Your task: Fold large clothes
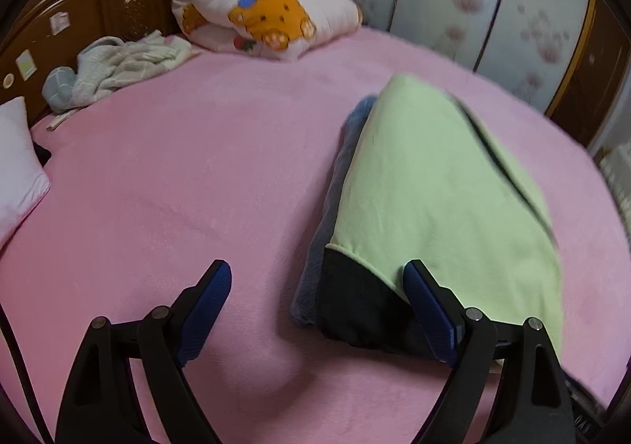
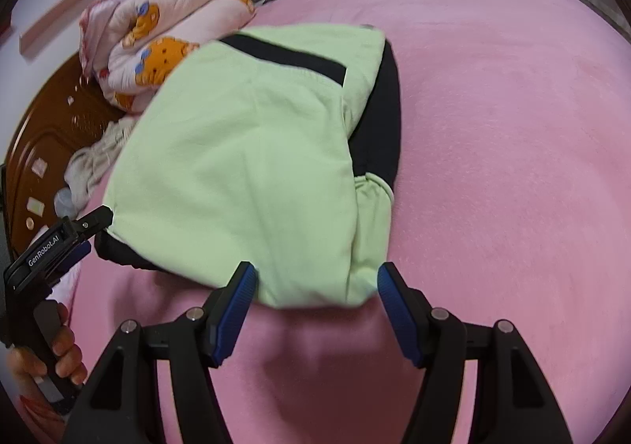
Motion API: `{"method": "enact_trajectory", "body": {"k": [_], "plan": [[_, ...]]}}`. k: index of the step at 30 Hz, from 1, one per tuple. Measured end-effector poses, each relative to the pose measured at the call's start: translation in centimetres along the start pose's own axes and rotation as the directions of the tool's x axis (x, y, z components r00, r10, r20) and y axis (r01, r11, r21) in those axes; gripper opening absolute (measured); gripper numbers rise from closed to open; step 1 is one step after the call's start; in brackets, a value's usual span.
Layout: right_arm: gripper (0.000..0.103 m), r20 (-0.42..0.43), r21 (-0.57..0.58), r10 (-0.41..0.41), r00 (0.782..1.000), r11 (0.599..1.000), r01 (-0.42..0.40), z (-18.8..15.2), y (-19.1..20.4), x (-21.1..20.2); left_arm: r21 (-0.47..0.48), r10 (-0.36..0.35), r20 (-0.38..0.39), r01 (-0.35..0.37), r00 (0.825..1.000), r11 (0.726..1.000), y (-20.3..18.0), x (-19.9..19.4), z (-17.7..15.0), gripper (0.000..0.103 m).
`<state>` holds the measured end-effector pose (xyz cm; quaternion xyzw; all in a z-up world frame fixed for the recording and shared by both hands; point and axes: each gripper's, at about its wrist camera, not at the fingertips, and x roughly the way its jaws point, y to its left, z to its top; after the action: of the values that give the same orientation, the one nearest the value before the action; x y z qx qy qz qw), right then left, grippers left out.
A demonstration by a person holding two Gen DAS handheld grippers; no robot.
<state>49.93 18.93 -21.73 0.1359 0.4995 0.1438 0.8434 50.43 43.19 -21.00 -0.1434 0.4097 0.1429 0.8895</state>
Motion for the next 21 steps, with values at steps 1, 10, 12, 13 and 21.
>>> {"method": "enact_trajectory", "body": {"k": [1,10,12,13,21], "plan": [[0.064,0.013,0.010,0.001,1.000,1.000,-0.002,-0.3,-0.1,-0.5,0.015,-0.029,0.007,0.029,1.000,0.999,-0.2,-0.7,-0.3,0.088],[0.068,-0.028,0.096,-0.053,0.998,0.994,0.056,-6.4,-3.6,-5.3,0.105,0.082,-0.085,-0.073,0.993,0.992,-3.5,-5.3,-8.9,0.088],[0.073,-0.060,0.117,-0.056,0.997,0.991,0.062,-9.1,-5.5,-7.0,0.151,0.108,-0.106,-0.091,0.989,0.984,-5.0,-6.9,-12.9,0.088],[0.075,-0.078,0.113,-0.062,0.995,0.991,0.071,-10.4,-6.4,-7.9,0.175,0.119,-0.125,-0.096,0.985,0.980,-5.7,-7.7,-14.7,0.088],[0.076,-0.183,0.017,-0.174,0.968,0.984,0.180,-23.0,-16.5,-21.7,0.228,0.101,-0.263,-0.040,0.960,0.973,-11.4,-18.5,-27.7,0.088]]}}
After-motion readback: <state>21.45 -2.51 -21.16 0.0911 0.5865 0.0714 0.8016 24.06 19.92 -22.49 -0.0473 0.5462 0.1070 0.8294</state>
